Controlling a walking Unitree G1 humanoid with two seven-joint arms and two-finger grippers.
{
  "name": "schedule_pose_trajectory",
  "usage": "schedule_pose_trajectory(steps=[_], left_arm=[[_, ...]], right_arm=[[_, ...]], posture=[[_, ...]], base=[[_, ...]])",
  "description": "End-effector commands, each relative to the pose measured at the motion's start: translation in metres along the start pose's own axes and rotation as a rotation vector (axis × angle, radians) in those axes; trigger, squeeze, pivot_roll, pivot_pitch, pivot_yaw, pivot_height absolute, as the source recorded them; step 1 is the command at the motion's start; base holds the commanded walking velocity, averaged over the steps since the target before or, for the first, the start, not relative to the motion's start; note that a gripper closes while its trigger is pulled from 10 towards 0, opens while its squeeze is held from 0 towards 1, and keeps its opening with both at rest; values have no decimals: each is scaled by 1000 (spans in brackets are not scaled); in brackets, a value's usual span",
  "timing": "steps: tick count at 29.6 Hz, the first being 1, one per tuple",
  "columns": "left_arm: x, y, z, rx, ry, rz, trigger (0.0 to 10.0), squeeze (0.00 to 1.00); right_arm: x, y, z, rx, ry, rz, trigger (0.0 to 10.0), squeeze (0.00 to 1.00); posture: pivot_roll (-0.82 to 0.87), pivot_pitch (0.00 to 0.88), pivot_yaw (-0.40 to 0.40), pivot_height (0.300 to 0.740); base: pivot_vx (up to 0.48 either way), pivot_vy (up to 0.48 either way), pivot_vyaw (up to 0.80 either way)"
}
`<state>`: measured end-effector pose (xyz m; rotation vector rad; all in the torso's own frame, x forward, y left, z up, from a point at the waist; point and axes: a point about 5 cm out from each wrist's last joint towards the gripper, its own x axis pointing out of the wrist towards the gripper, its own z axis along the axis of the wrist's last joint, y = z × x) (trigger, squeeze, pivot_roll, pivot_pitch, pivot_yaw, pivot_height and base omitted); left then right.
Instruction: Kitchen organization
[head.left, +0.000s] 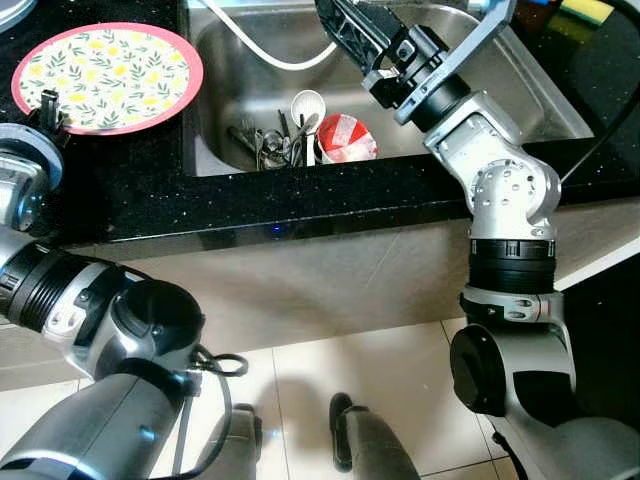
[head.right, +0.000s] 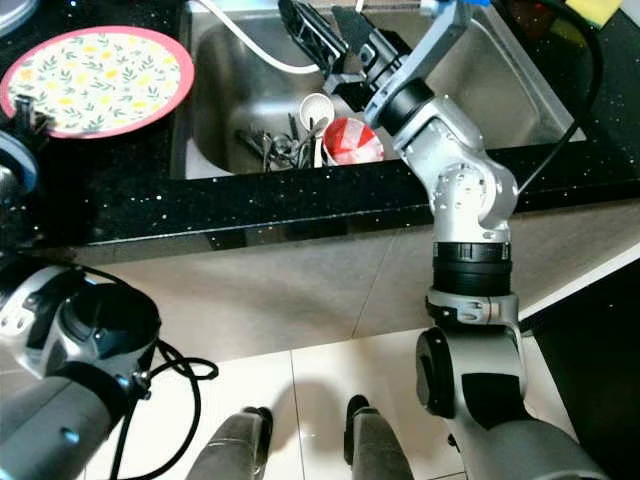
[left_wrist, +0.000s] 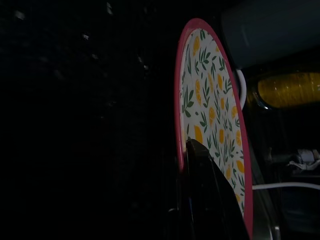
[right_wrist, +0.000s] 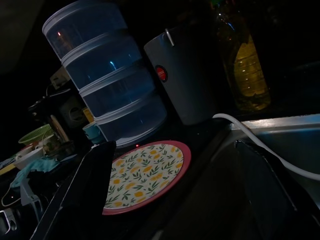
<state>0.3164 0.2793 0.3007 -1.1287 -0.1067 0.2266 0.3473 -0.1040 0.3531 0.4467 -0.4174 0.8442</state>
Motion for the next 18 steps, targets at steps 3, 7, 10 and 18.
schedule_pose_trajectory(steps=[3, 7, 10, 18], left_arm=[[2, -34, 2, 119, 25, -162, 8667, 0], [3, -76, 10, 226, 12, -299, 10000, 0], [7, -113, 11, 315, 25, -394, 10000, 0], [36, -145, -11, 419, 116, -429, 10000, 0]], right_arm=[[0, 0, 2, 4, -11, -2, 10000, 0], [3, 1, 0, 2, -6, -1, 10000, 0], [6, -4, 0, -36, 0, -54, 10000, 0], [1, -60, 9, -257, 104, -461, 10000, 0]], posture=[[173, 267, -29, 740], [185, 272, -34, 740], [183, 279, -22, 740], [163, 322, 43, 740]], base=[[0, 0, 0], [0, 0, 0], [0, 0, 0], [0, 0, 0]])
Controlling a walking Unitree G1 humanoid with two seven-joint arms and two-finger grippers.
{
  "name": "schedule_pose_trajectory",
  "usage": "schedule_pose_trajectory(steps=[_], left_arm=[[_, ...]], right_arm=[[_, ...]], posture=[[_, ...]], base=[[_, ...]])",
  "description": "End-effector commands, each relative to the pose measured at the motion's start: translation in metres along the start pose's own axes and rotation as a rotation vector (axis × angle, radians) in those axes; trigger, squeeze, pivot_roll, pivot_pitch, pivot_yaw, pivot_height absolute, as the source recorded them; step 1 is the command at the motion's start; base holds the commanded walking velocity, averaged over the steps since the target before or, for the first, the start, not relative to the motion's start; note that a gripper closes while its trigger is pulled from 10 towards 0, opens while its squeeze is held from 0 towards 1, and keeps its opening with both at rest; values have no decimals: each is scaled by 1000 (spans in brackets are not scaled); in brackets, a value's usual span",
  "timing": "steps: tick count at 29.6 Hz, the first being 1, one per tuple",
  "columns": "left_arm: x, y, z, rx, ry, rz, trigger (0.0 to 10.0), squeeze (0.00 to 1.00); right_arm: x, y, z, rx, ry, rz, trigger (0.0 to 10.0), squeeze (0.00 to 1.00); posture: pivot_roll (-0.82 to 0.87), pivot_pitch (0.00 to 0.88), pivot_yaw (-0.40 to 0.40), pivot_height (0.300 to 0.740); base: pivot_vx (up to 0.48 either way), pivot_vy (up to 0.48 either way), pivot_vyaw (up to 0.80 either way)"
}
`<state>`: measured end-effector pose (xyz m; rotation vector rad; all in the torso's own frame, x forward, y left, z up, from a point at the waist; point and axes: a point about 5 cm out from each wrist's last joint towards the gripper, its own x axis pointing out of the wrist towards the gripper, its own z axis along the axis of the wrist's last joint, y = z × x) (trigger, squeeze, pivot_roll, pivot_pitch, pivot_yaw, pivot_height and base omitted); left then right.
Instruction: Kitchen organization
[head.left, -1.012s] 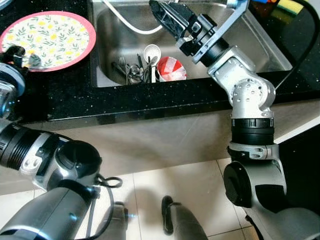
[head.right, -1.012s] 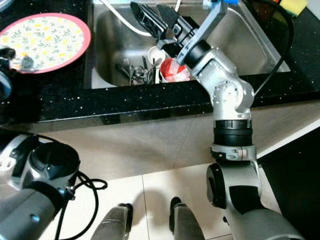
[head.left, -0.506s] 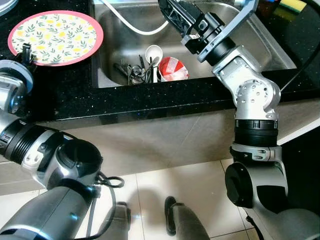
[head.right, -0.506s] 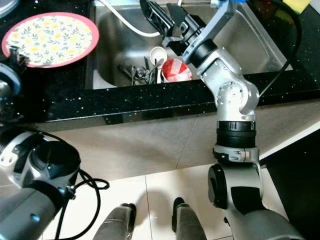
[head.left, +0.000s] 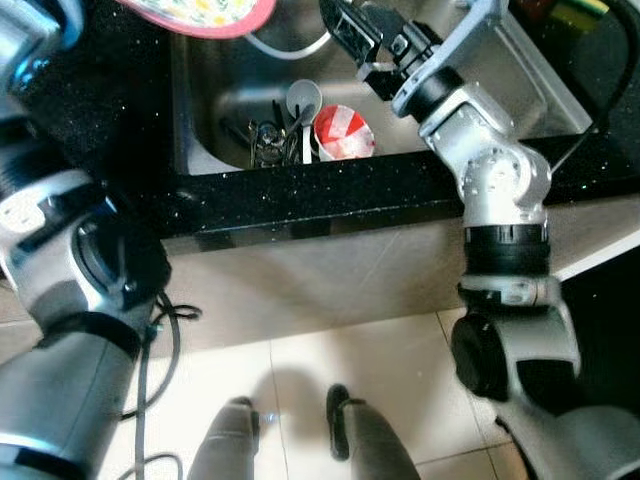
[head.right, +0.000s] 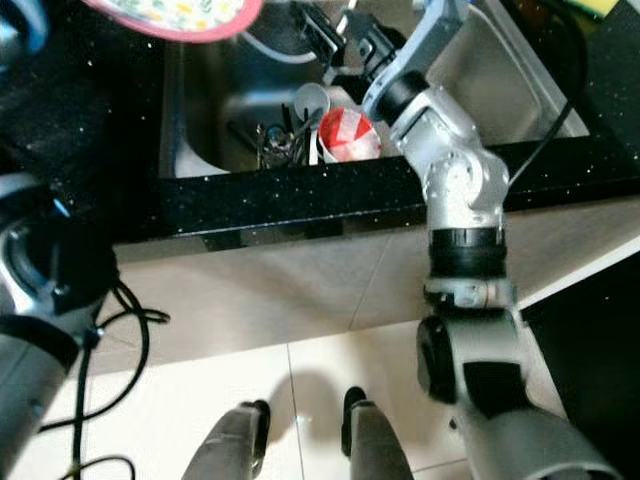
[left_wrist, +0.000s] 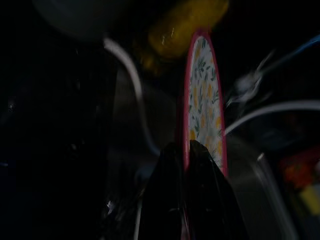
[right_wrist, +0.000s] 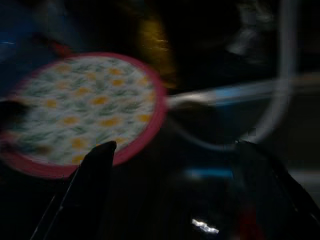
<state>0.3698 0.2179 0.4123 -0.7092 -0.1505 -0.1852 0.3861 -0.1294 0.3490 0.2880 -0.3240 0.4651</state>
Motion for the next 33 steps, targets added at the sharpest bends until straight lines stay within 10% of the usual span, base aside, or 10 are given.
schedule_pose_trajectory(steps=[1, 12, 21, 22, 28, 29, 33], left_arm=[[10, -9, 5, 18, -11, -30, 10000, 0], [40, -14, -40, -29, 78, -40, 10000, 0], [52, -24, -89, 278, 193, -118, 10000, 0], [52, -25, -91, 284, 197, -122, 10000, 1000], [52, -39, -75, 248, 114, -245, 10000, 1000], [51, -46, -57, 227, 47, -290, 10000, 0], [37, -66, 4, 236, -166, -436, 10000, 0]], right_arm=[[2, -23, 5, -62, 18, -128, 10000, 0], [3, -52, 33, 83, -85, -293, 10000, 0], [8, -33, 53, 4, -205, -164, 10000, 0], [9, -31, 52, -2, -205, -148, 10000, 0], [14, -23, 48, -13, -209, -105, 10000, 0], [15, -20, 51, -19, -219, -88, 10000, 0], [17, -7, 66, -25, -291, 19, 10000, 0]], posture=[[158, 333, 52, 740], [145, 445, 128, 740], [110, 425, 179, 740], [109, 426, 173, 740], [105, 402, 152, 740], [103, 371, 135, 740], [100, 301, 111, 740]], base=[[0, 0, 0], [0, 0, 0], [0, 0, 0], [0, 0, 0], [0, 0, 0], [0, 0, 0], [0, 0, 0]])
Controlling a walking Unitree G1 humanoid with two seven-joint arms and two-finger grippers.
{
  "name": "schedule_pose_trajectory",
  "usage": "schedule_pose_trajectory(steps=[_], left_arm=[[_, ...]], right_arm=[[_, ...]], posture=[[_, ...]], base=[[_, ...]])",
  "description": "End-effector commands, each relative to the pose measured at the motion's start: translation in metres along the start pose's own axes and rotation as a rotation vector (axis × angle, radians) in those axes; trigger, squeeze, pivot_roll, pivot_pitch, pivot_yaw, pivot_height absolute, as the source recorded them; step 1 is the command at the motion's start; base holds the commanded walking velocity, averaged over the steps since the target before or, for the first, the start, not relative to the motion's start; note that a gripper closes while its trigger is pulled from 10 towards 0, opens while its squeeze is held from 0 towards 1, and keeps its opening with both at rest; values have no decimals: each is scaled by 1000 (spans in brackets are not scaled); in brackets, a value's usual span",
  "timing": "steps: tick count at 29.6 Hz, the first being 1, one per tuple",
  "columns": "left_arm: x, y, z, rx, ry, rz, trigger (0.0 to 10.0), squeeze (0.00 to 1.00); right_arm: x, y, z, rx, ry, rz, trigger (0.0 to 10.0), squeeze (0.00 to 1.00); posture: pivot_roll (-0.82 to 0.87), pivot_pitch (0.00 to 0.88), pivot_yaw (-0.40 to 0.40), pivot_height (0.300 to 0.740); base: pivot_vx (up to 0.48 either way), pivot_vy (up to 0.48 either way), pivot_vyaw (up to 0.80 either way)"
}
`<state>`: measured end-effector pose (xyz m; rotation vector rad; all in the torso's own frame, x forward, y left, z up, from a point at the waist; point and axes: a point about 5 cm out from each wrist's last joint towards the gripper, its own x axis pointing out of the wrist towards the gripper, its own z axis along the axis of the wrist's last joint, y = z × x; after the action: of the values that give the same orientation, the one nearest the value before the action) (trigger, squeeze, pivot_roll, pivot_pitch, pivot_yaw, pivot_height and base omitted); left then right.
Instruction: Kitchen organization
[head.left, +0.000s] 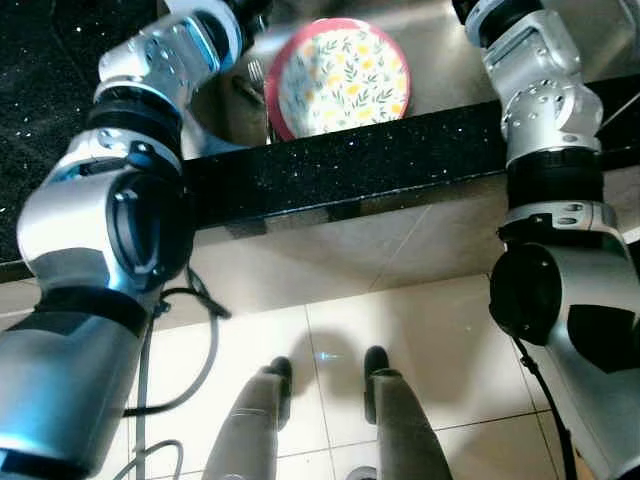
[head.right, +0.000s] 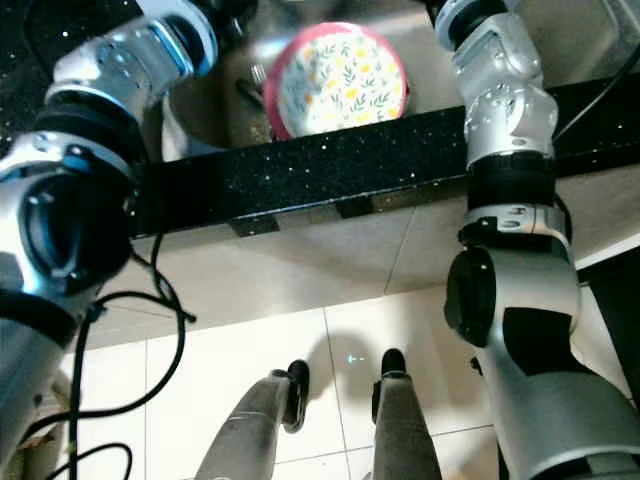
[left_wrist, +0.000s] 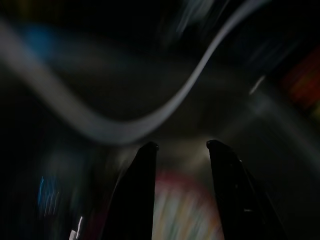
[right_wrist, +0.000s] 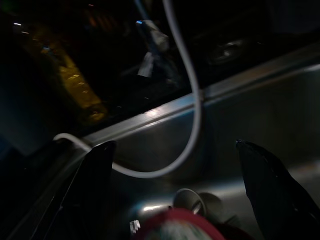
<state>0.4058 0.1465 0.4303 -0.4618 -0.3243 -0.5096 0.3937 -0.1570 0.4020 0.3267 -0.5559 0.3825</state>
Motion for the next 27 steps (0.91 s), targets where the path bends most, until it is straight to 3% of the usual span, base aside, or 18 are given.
schedule_pose_trajectory(steps=[1, 2, 3, 4, 5, 6, 8, 9, 10, 12, 15, 16, 18, 19, 21, 22, 25, 27], left_arm=[[-10, -6, 57, 81, -181, -80, 10000, 0], [-10, -6, 57, 81, -181, -80, 10000, 0], [-15, -9, 73, 126, -227, -112, 10000, 0], [-24, -13, 95, 205, -281, -148, 10000, 0], [-39, -16, 122, 372, -331, -153, 10000, 0], [-39, -16, 122, 372, -331, -153, 10000, 0], [-53, -17, 128, 556, -332, -114, 10000, 0], [-53, -17, 128, 556, -332, -114, 10000, 0], [-71, -15, 116, 667, -298, -112, 10000, 0], [-71, -15, 116, 667, -298, -112, 10000, 0], [-108, -10, 74, 711, -175, -125, 10000, 0], [-108, -10, 74, 711, -175, -125, 10000, 0], [-126, -11, 54, 691, -169, -81, 10000, 0], [-126, -11, 54, 691, -169, -81, 10000, 0], [-144, -20, 25, 708, -162, -78, 10000, 0], [-144, -20, 25, 708, -162, -78, 10000, 0], [-164, -36, -15, 676, -111, -104, 10000, 0], [-164, -36, -15, 676, -111, -104, 10000, 0]], right_arm=[[4, 15, 15, 14, -76, 103, 10000, 0], [4, 15, 15, 14, -76, 103, 10000, 0], [4, 21, 19, 14, -102, 144, 10000, 0], [2, 27, 26, 16, -134, 192, 10000, 0], [-3, 35, 33, 18, -171, 245, 10000, 0], [-3, 35, 33, 18, -171, 245, 10000, 0], [-13, 37, 31, 16, -182, 262, 10000, 0], [-13, 37, 31, 16, -182, 262, 10000, 0], [-21, 33, 23, 11, -168, 228, 10000, 0], [-21, 33, 23, 11, -168, 228, 10000, 0], [-36, 23, 13, -47, -157, 114, 10000, 0], [-36, 23, 13, -47, -157, 114, 10000, 0], [-44, 17, 11, -149, -168, 52, 10000, 0], [-44, 17, 11, -149, -168, 52, 10000, 0], [-54, 24, 13, -340, -180, 8, 10000, 0], [-54, 24, 13, -340, -180, 8, 10000, 0], [-66, 33, 11, -432, -186, 0, 10000, 0], [-66, 33, 11, -432, -186, 0, 10000, 0]], posture=[[100, 290, 109, 740], [100, 290, 109, 740], [100, 262, 104, 740], [103, 233, 99, 740], [109, 190, 93, 740], [109, 190, 93, 740], [115, 143, 78, 740], [115, 143, 78, 740], [116, 109, 68, 740], [116, 109, 68, 740], [130, 77, 45, 740], [130, 77, 45, 740], [150, 52, 20, 740], [150, 52, 20, 740], [162, 16, 4, 740], [162, 16, 4, 740], [164, 0, 13, 740], [164, 0, 13, 740]], base=[[0, 0, 0], [0, 0, 0], [0, 0, 0], [0, 0, 0], [0, 0, 0], [0, 0, 0], [0, 0, 0], [0, 0, 0], [0, 0, 0], [0, 0, 0], [0, 0, 0], [0, 0, 0], [0, 0, 0], [0, 0, 0], [0, 0, 0], [0, 0, 0], [0, 0, 0], [0, 0, 0]])
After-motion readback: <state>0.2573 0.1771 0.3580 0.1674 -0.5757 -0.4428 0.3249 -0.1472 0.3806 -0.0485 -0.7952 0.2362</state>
